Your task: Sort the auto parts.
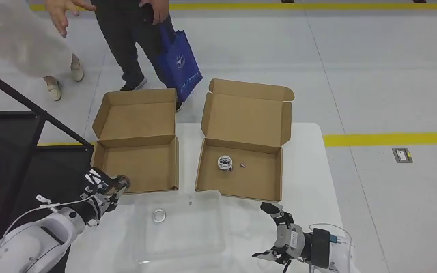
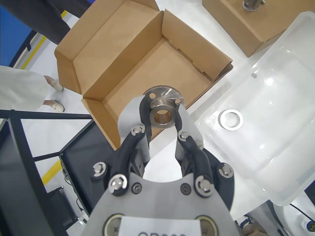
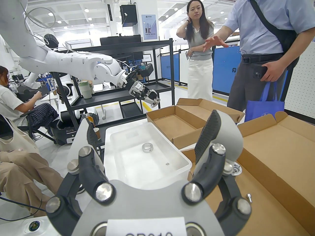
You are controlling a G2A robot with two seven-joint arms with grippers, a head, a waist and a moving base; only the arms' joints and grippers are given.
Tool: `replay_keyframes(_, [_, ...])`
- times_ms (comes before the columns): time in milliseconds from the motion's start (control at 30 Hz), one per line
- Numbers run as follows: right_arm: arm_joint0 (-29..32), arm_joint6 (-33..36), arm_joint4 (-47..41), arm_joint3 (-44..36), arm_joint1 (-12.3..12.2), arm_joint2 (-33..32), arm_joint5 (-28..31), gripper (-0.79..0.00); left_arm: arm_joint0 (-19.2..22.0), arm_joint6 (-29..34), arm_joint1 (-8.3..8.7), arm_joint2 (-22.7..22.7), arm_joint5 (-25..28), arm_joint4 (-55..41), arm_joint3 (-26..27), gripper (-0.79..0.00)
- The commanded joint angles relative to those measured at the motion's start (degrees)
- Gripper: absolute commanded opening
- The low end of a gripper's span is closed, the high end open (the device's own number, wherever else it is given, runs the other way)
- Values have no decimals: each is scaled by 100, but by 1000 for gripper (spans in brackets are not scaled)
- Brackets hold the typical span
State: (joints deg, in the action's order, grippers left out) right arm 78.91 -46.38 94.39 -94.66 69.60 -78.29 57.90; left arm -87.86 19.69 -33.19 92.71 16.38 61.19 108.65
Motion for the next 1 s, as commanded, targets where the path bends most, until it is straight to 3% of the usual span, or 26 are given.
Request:
replay_keyframes(0, [0, 0, 0, 0, 0, 0, 0, 0, 74, 140, -23, -11, -82, -114, -34, -785])
replay_keyframes(200, [0, 0, 0, 0, 0, 0, 0, 0, 838, 702, -123, -452, -206, -581, -471, -785])
replay_keyframes(433, [0, 0, 0, 0, 0, 0, 0, 0, 2331, 1267, -358, -1498, -187, -961, -1540, -785])
replay_keyframes(667, [0, 0, 0, 0, 0, 0, 0, 0, 3676, 1359, -752, -2685, -556, -727, -2699, -785])
replay_keyframes(967, [0, 0, 0, 0, 0, 0, 0, 0, 4951, 1660, -1306, -3839, -527, -695, -4052, -785])
